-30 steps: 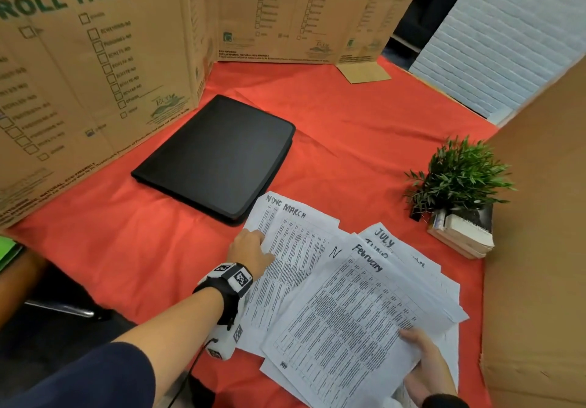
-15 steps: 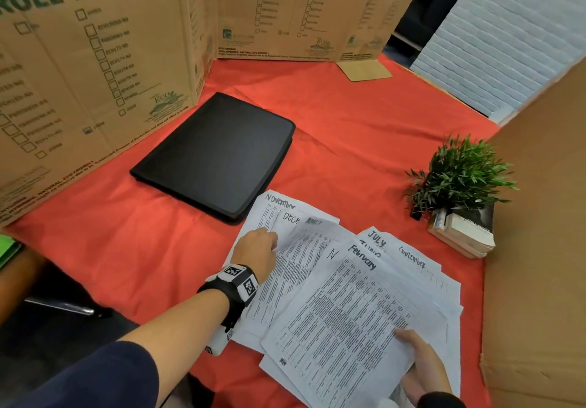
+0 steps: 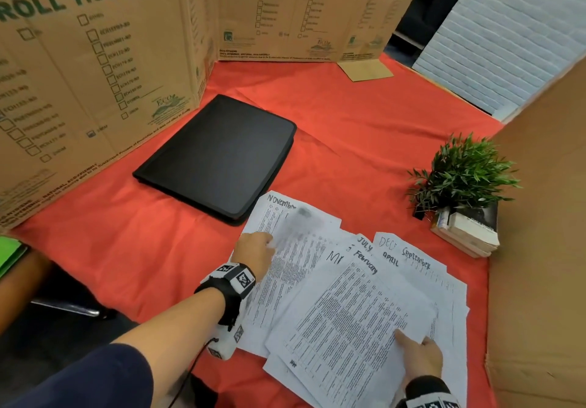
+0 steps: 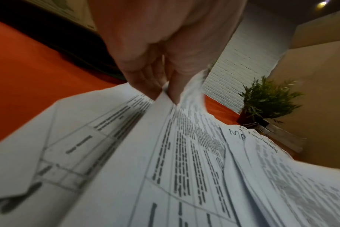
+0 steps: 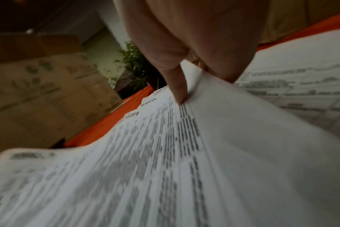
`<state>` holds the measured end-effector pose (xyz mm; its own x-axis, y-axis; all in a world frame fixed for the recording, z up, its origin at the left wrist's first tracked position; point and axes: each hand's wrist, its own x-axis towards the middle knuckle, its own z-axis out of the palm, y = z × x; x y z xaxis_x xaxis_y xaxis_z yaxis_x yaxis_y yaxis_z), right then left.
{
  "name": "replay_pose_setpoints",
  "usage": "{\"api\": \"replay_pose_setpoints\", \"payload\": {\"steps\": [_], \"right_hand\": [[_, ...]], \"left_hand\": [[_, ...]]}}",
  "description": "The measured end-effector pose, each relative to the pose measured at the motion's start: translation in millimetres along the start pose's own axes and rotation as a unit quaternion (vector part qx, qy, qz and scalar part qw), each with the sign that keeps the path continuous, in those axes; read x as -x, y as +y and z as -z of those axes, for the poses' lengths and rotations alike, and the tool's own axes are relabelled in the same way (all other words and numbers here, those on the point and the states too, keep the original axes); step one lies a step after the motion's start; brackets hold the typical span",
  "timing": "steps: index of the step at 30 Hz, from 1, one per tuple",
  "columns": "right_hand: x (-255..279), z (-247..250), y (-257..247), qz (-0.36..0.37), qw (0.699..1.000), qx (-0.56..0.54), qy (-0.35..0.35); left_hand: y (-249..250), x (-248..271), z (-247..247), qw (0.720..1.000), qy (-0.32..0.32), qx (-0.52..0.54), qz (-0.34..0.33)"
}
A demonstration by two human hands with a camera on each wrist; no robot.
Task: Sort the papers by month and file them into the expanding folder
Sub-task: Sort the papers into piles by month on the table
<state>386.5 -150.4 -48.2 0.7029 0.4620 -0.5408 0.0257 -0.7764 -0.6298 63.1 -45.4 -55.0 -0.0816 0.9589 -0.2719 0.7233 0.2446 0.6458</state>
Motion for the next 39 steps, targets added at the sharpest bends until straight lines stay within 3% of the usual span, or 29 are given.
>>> {"api": "replay_pose_setpoints", "payload": {"steps": [4, 7, 13, 22, 24, 27, 29, 31, 37, 39], "right_hand": [[1.9, -0.7, -1.9, 0.072, 0.996, 0.052, 0.011], [6.4, 3.7, -4.2, 0.080, 0.994, 0.068, 0.028], [12.4, 13.5, -8.6, 0.146, 0.983, 0.060, 0.096], [14.2, 16.4, -16.3, 0.036, 0.994, -0.097, 0.013], [15.3, 12.9, -15.4, 0.004, 0.993, -0.114, -0.021], [11.0, 7.7, -8.7, -0.024, 0.992, -0.114, -0.044], [10.9, 6.7, -8.2, -0.024, 0.992, -0.116, -0.050], [11.9, 7.5, -9.9, -0.020, 0.992, -0.115, -0.057], [7.2, 7.2, -7.9, -0.027, 0.994, -0.091, -0.058], [5.6, 7.0, -6.8, -0.030, 0.994, -0.086, -0.060]], "left_hand": [[-3.9, -4.1, 13.4, 0.998, 0.050, -0.014, 0.029], [-4.6, -3.8, 19.0, 0.992, 0.048, -0.113, 0.010], [12.0, 6.7, 21.3, 0.955, 0.031, -0.293, -0.039], [12.6, 10.4, 9.4, 0.937, 0.084, -0.278, -0.195], [8.4, 8.7, 5.3, 0.946, 0.058, -0.230, -0.222], [7.3, 7.4, 6.8, 0.970, -0.031, -0.159, -0.183], [6.2, 6.7, 7.0, 0.980, -0.057, -0.123, -0.147], [4.2, 3.0, 3.3, 0.989, -0.052, -0.086, -0.106], [3.2, -10.8, -1.1, 0.998, 0.047, 0.006, 0.051], [3.5, -14.3, 1.0, 0.995, 0.039, 0.028, 0.092]]}}
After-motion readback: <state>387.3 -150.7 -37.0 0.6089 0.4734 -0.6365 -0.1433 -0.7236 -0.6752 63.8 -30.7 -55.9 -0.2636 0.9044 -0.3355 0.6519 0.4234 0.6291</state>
